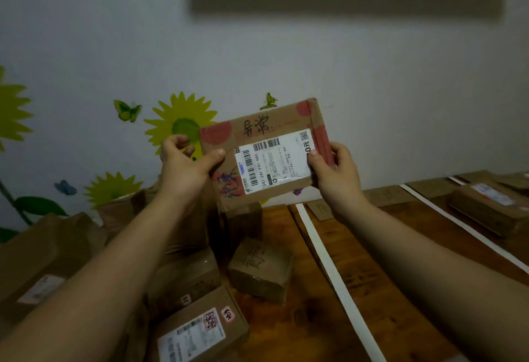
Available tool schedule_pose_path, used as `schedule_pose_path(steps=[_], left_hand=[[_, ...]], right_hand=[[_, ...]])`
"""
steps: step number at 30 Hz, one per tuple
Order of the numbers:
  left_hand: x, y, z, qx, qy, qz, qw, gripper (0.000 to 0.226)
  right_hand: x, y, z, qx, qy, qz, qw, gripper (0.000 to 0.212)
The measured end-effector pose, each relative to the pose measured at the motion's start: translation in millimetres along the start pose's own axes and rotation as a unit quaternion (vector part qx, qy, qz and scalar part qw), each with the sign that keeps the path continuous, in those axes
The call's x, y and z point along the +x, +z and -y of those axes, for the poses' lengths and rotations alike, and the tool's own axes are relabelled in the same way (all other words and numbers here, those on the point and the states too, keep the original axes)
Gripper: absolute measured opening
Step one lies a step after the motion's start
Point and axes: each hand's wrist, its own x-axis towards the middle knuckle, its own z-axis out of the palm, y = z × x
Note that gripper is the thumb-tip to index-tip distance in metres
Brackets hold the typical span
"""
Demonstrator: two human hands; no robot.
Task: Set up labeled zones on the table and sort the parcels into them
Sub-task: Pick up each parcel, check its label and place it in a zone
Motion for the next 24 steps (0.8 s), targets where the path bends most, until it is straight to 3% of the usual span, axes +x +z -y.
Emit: schedule_pose_path(steps=[2, 6, 9, 14, 19, 22, 24], left_hand=[[-8, 17, 5, -0.039, 0.0, 0.048, 0.998, 0.048], [-39, 61, 5, -0.038, 0.043, 0.178, 0.982, 0.071], [-63, 103, -4, -0.028, 0.059, 0.207, 0.976, 0.083], [-115, 211, -21, -0.032, 0.059, 0.261, 0.963, 0.081], [-186, 351, -15, -0.012, -0.013, 0.309, 0.951, 0.085], [-228, 425, -6, 0.002, -0.07, 0.362, 0.93, 0.084], [-249, 469, 0, 0.008, -0.087, 0.395, 0.914, 0.085]], right_hand=[[-8, -9, -5, 0.003, -0.023, -0.017, 1.0, 0.031], [-19, -53, -14, -0.002, -0.059, -0.06, 0.996, 0.044], [-27, -103, -18, -0.037, -0.066, -0.1, 0.992, 0.05], [-32, -225, -34, -0.054, -0.06, -0.145, 0.986, 0.051], [-38, -374, -61, -0.145, 0.031, -0.114, 0.982, 0.053], [-47, -452, -75, -0.187, 0.097, -0.131, 0.969, 0.075], [-52, -496, -84, -0.191, 0.136, -0.144, 0.961, 0.078]])
